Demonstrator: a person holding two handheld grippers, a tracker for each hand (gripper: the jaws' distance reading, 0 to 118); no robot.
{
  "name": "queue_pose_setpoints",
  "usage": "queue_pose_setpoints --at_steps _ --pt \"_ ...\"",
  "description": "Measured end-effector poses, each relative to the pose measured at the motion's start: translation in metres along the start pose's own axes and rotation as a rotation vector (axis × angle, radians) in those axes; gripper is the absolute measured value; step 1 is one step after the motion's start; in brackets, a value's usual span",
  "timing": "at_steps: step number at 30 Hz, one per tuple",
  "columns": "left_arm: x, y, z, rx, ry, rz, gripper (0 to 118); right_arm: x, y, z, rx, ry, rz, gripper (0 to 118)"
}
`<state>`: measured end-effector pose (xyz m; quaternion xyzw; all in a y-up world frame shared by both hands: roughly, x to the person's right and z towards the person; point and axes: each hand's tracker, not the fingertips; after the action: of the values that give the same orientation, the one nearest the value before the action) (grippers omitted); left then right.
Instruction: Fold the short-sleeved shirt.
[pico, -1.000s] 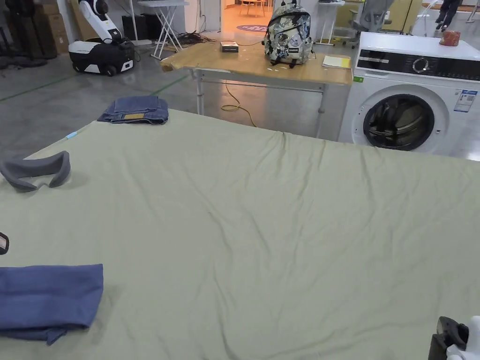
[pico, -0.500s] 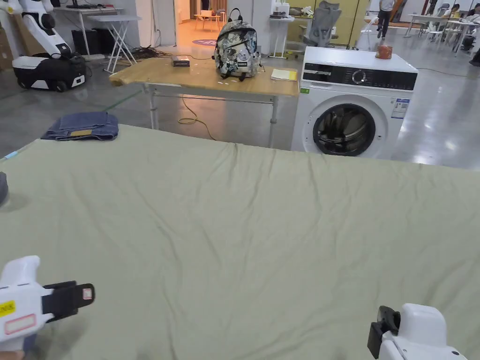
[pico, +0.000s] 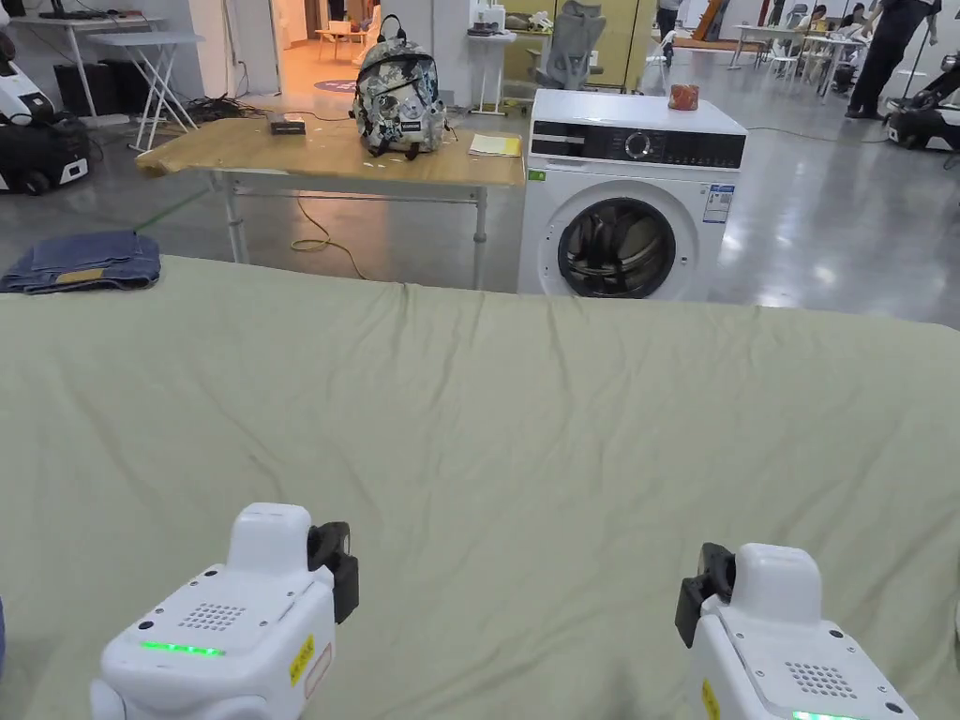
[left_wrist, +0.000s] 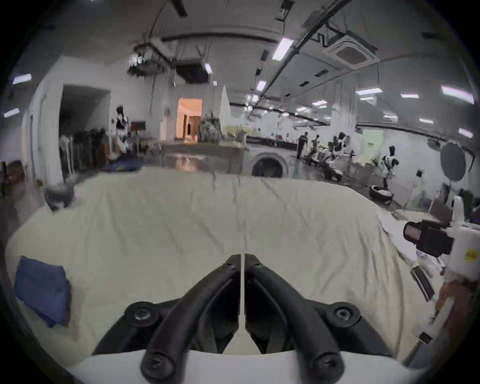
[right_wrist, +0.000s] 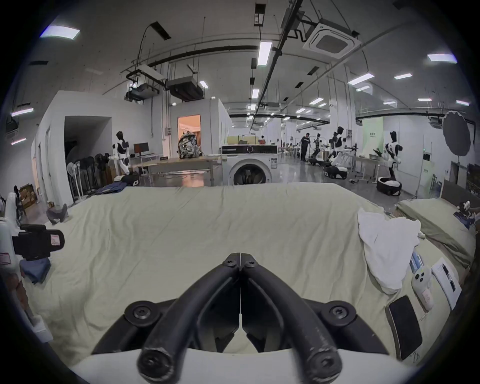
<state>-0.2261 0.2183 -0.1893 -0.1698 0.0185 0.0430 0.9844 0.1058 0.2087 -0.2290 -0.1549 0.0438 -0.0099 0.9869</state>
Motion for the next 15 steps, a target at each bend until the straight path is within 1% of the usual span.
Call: queue_pose_setpoints --at_steps 3,5,7,9,12,15 --pt "0.008 0.005 0.005 0.053 0.021 0.001 0 -0.003 0.005 0.002 0.026 -0.003 -0.001 0" --pt "0.011 0.006 0.009 0.093 0.047 -0.007 0 -0.003 0.009 0.004 0.053 0.022 -0.003 0" --pt "0.012 0.007 0.013 0.114 0.091 -0.021 0 -0.005 0.013 0.006 0.065 0.018 -0.003 0" --pt "0.013 0.008 0.017 0.148 0.097 -0.015 0 -0.006 0.015 0.008 0.096 0.018 0.012 0" --pt "0.016 0.007 0.021 0.175 0.130 -0.067 0 -0.008 0.017 0.006 0.108 0.019 0.033 0" --pt "0.017 0.006 0.023 0.184 0.146 -0.078 0 -0.011 0.014 0.007 0.126 0.007 0.048 0"
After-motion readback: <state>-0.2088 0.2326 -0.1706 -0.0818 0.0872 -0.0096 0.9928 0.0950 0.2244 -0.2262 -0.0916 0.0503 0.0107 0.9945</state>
